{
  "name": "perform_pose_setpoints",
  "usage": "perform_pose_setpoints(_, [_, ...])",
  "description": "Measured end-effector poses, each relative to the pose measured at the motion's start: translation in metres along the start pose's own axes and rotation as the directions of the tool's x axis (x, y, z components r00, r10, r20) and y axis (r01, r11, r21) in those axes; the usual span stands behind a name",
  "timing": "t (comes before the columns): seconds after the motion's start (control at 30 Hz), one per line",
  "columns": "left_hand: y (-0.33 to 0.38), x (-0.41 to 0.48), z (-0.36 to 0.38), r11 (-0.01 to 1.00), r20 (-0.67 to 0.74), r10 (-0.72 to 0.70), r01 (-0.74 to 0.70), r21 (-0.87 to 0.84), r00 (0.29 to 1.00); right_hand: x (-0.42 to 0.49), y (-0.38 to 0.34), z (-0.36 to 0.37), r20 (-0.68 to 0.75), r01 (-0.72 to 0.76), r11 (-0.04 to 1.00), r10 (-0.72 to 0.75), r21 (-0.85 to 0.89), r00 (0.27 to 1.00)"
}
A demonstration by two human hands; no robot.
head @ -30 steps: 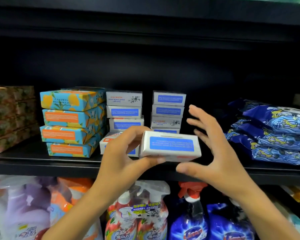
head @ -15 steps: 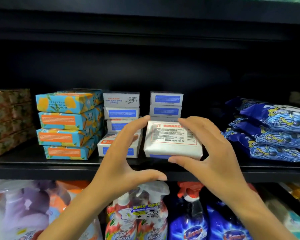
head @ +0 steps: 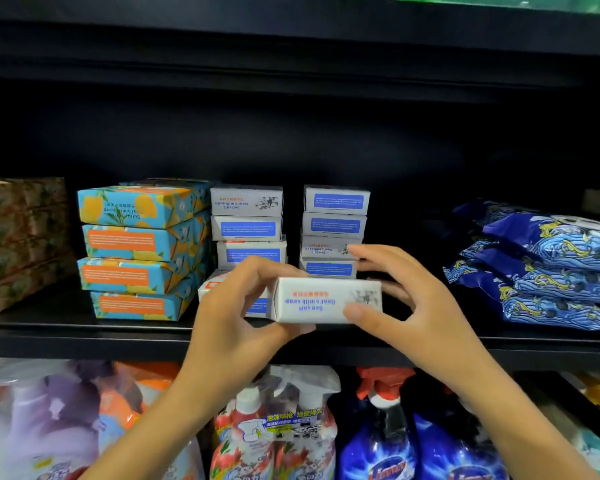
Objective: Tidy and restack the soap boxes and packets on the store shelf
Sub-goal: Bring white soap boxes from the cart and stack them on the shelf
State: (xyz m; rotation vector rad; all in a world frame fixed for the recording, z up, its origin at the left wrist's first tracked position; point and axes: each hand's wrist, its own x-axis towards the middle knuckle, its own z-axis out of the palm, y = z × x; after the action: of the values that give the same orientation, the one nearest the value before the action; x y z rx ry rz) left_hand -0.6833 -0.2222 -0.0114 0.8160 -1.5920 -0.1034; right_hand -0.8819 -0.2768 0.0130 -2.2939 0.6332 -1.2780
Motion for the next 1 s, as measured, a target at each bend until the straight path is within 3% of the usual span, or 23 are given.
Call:
perform_pose_setpoints(0.1, [-0.003, -0.003, 0.001, 0.989, 0.008, 0.136, -0.136, 0.064, 0.991, 0.005, 0.001, 0.003, 0.113, -0.113, 0.993, 0.110, 0.017, 0.987])
perform_pose_setpoints(0.23, [-0.007, -0.007, -0.002, 0.972, -0.009, 0.184, -0.180, 0.149, 0.983, 0.008, 0.000, 0.011, 0.056, -0.057, 0.997, 0.054, 0.050, 0.997])
perform_pose_setpoints(0.4, [-0.020, -0.022, -0.018, 0.942, -0.241, 0.049, 0.035, 0.333, 0.969, 0.016, 0.004, 0.027, -0.139, 0.009, 0.988, 0.013, 0.154, 0.990])
perform_pose_setpoints(0.47, [-0.030, -0.029, -0.026, 0.875, -0.198, 0.027, 0.072, 0.479, 0.980, 0.025, 0.004, 0.035, -0.180, -0.002, 0.990, 0.028, 0.142, 0.983])
perform_pose_setpoints(0.6, [-0.046, -0.038, -0.033, 0.745, -0.004, 0.058, -0.041, 0.665, 0.998, 0.050, 0.005, 0.065, -0.138, -0.028, 0.999, 0.031, 0.022, 0.990])
perform_pose_setpoints(0.77, [-0.048, -0.040, -0.035, 0.770, -0.029, 0.054, -0.023, 0.638, 0.998, 0.068, 0.012, 0.102, -0.073, 0.010, 0.987, -0.022, -0.157, 0.997])
perform_pose_setpoints(0.9, [-0.047, -0.040, -0.033, 0.760, -0.023, 0.058, -0.030, 0.649, 0.998, 0.068, 0.014, 0.109, -0.153, 0.090, 0.878, -0.181, -0.470, 0.971])
perform_pose_setpoints(1.0, [-0.044, -0.038, -0.032, 0.755, -0.013, 0.048, -0.028, 0.655, 0.999, 0.069, 0.013, 0.103, -0.123, 0.092, 0.884, -0.165, -0.459, 0.979])
